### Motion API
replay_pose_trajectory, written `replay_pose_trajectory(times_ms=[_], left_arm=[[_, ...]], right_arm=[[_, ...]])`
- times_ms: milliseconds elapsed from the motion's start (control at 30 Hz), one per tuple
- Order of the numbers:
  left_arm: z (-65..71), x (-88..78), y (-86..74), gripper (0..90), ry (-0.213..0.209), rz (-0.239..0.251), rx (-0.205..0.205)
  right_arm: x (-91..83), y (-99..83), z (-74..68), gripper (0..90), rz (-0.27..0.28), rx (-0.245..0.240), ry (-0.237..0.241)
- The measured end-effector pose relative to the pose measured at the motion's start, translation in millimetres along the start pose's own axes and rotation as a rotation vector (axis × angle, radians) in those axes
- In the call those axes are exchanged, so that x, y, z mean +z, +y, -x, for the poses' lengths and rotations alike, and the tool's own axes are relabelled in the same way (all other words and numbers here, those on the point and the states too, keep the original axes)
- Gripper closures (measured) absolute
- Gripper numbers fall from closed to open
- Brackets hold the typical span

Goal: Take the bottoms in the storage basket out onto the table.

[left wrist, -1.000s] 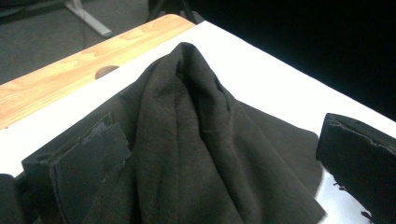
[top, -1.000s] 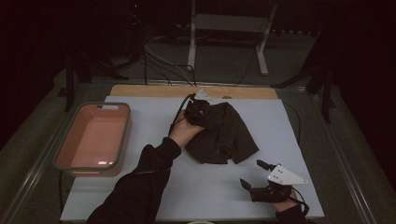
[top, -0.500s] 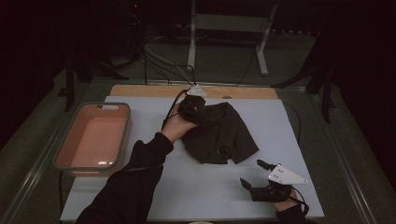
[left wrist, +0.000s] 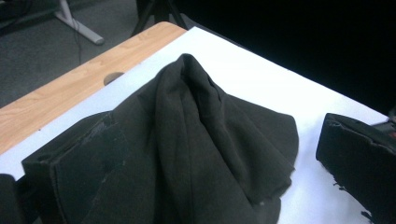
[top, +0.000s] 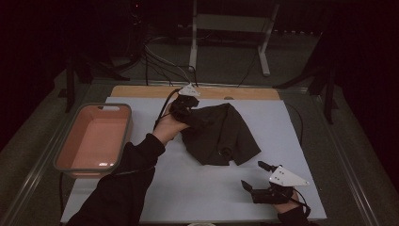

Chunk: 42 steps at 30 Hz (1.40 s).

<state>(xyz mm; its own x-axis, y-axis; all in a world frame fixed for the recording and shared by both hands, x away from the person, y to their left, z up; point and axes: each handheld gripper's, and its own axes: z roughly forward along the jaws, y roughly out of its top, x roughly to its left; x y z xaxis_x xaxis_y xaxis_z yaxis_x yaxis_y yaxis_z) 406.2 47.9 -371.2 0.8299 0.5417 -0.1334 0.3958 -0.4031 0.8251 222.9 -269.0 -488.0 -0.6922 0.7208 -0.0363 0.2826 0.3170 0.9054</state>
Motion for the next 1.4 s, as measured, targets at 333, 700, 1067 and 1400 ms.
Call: replay_pose_trajectory(times_ms=[333,700,1067,1400], left_arm=[[-3.7,-21.6,-5.7,0.2,0.007,0.019,-0.001],[-7.7,-37.3,-20.4,0.2,0.012,0.021,-0.011],[-3.4,-38.5,-42.9,0.3,0.005,0.016,-0.023],[4.2,-31.3,-67.3,0.3,-0.006,-0.015,-0.024]], right_arm=[[-0.9,0.2,-0.5,9.4,0.006,-0.002,-0.002],[1.4,1.6,-1.1,9.3,0.011,-0.01,0.01],[3.5,2.3,-1.1,9.4,0.015,-0.016,0.02],[3.9,2.2,-2.0,9.4,0.012,-0.019,0.023]])
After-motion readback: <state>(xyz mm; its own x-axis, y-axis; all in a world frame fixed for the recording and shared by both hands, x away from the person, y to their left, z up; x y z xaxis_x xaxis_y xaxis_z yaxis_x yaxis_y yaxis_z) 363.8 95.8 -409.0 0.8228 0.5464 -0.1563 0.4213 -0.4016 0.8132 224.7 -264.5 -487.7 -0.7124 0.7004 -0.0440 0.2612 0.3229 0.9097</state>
